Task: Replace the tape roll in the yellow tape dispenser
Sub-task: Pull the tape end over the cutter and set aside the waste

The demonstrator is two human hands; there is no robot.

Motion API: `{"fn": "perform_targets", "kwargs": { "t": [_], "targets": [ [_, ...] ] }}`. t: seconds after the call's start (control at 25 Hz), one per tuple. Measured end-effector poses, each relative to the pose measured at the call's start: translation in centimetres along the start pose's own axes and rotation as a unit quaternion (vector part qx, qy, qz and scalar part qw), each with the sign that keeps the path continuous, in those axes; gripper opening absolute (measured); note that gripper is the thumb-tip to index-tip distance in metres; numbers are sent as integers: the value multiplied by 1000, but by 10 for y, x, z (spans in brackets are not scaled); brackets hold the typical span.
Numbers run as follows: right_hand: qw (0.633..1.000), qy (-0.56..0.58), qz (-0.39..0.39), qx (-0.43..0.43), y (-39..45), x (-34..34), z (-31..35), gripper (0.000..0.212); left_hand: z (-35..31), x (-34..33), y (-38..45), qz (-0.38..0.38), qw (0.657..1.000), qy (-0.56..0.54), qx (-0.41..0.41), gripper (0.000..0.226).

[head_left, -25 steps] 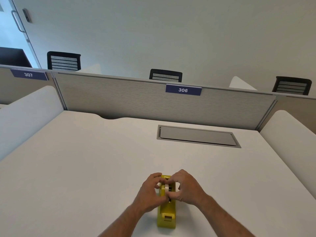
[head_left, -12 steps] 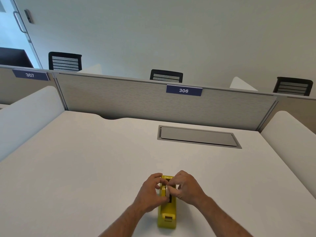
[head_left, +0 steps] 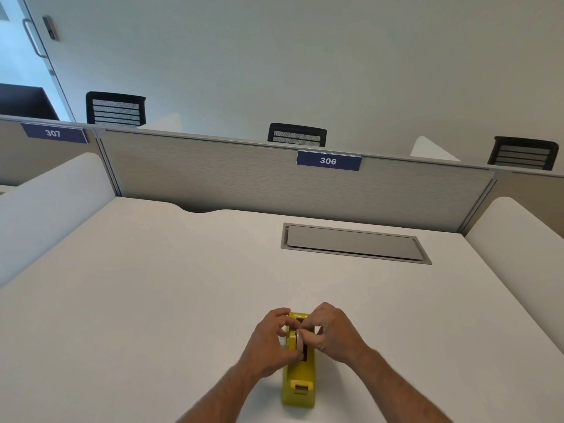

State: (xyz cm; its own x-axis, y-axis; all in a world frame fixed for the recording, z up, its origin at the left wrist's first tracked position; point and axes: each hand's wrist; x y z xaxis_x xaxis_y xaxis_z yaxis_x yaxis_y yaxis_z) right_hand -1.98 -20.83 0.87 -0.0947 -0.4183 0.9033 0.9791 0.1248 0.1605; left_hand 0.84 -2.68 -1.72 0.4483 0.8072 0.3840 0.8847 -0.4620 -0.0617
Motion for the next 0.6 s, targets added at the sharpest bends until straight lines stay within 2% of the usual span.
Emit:
{"fn": "perform_targets", "kwargs": {
  "t": [0.24,0.44,0.6],
  "targets": [
    [999,27,22,-30,2,5,2,24,1,0,0,1,1000,1,5,55],
    [999,-8,43,-2,-5,4,1,45,2,-2,0,-8,1000,-4,-6,57],
    [999,-31,33,17,-5,1,-1,36,-2,0,-1,-6,1000,-4,1,55]
  ]
}}
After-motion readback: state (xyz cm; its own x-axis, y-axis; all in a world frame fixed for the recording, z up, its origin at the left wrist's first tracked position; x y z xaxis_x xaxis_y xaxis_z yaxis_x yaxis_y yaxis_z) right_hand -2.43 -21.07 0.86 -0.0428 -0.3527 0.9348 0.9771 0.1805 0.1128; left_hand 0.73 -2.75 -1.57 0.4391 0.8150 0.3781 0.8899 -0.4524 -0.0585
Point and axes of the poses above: each hand's wrist, its own y-axis towards the middle knuckle, its own x-axis out of the back of the hand, z = x × y, and after that the axes turned 10 degrees about -y, right-handed
